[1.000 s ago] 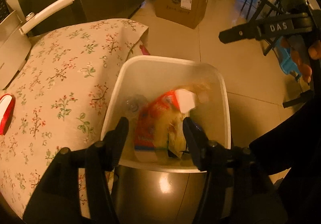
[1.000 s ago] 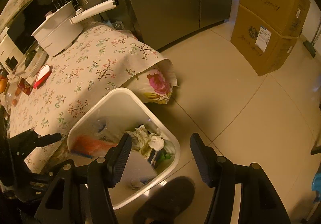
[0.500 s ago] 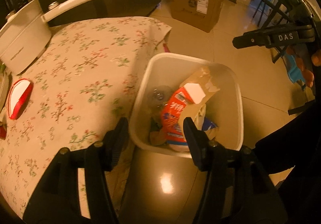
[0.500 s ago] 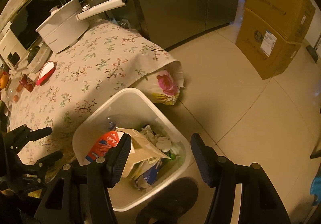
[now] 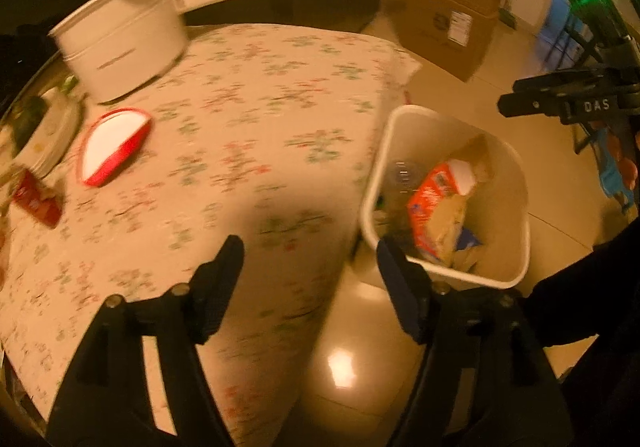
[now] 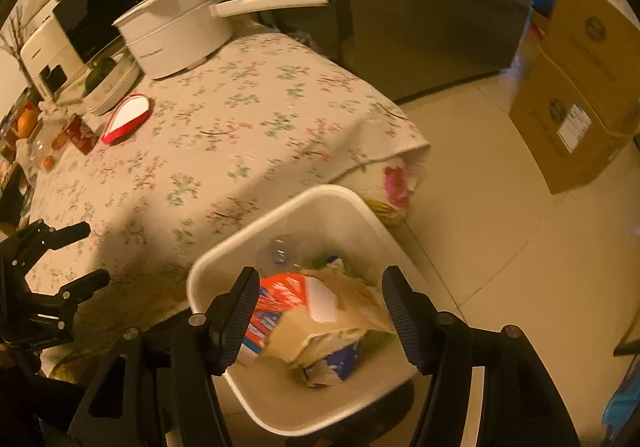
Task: Collect trash
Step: 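Grasp the red can with the left gripper while the right grasps the red-rimmed tray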
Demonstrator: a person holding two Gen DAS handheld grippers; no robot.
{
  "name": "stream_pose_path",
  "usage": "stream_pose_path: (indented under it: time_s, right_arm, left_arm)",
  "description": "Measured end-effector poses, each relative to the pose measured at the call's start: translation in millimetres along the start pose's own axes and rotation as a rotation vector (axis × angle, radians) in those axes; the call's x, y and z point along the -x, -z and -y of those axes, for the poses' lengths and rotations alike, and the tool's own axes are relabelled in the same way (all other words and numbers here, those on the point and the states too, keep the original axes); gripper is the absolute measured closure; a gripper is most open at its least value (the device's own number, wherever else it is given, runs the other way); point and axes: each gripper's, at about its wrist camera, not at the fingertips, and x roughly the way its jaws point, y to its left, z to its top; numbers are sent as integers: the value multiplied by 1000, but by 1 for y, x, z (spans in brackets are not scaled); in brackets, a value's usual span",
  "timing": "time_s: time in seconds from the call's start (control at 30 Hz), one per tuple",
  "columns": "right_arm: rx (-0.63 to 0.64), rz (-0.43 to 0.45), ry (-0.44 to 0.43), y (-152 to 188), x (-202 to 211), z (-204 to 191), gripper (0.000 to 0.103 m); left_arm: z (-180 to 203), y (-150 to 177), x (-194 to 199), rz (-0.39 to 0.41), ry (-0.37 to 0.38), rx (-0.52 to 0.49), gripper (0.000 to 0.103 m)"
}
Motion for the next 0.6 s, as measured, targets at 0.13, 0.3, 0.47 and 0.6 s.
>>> stream_pose_path:
  time_s: [0.13, 0.3, 0.47, 0.6]
  right_arm:
    - [16, 15, -28, -16, -4, -27, 30]
    - [22, -2, -90, -39, -22, -66, 21]
    - [39, -18, -138, -72, -49, -107, 20]
    - [105, 0, -129, -96, -71, -141, 20]
  left_arm:
    - [-33, 7, 10, 17, -81, 58, 19]
    - [-94, 16, 18, 37, -219, 184, 14]
    - [-172, 25, 25, 83, -317, 346, 11]
    - [-231, 34, 23, 133, -345, 484, 11]
